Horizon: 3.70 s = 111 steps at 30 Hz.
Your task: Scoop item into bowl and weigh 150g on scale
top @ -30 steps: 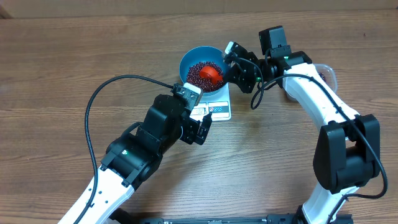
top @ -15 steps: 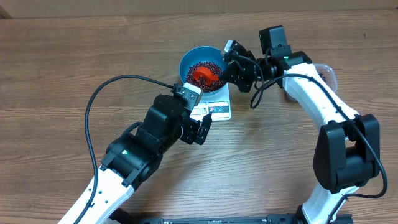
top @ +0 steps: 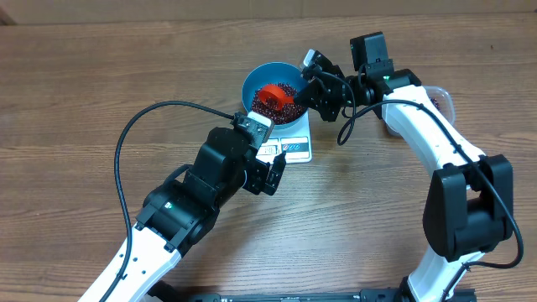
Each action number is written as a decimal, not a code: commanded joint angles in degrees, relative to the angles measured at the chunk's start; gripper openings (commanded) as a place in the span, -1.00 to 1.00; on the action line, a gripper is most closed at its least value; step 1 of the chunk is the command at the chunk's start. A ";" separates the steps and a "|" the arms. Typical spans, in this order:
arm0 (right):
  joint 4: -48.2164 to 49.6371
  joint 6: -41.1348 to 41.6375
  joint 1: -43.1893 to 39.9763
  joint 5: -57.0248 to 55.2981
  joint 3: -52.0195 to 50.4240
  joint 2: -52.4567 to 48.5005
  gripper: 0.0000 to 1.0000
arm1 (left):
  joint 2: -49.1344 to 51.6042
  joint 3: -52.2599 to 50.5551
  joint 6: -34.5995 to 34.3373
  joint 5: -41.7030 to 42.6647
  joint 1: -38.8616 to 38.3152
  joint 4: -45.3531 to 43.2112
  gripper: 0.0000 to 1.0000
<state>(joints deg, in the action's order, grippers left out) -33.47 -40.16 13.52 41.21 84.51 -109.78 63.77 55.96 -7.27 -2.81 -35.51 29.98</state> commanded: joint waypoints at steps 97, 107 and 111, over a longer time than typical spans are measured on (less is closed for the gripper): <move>-1.29 2.45 -1.27 -3.85 1.49 5.22 -0.93 | -0.13 -0.35 0.42 -0.11 0.24 0.61 0.99; -1.66 2.69 -1.27 -3.02 1.49 5.22 -0.93 | -0.13 -0.35 0.42 -0.09 0.24 0.61 0.99; -3.23 2.21 -0.90 -5.92 1.49 5.22 -0.93 | -0.13 -0.35 0.42 -0.11 0.24 0.59 0.99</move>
<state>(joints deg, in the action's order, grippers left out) -36.82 -37.54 12.43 37.04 84.51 -106.45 63.77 55.96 -7.27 -2.81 -35.51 30.79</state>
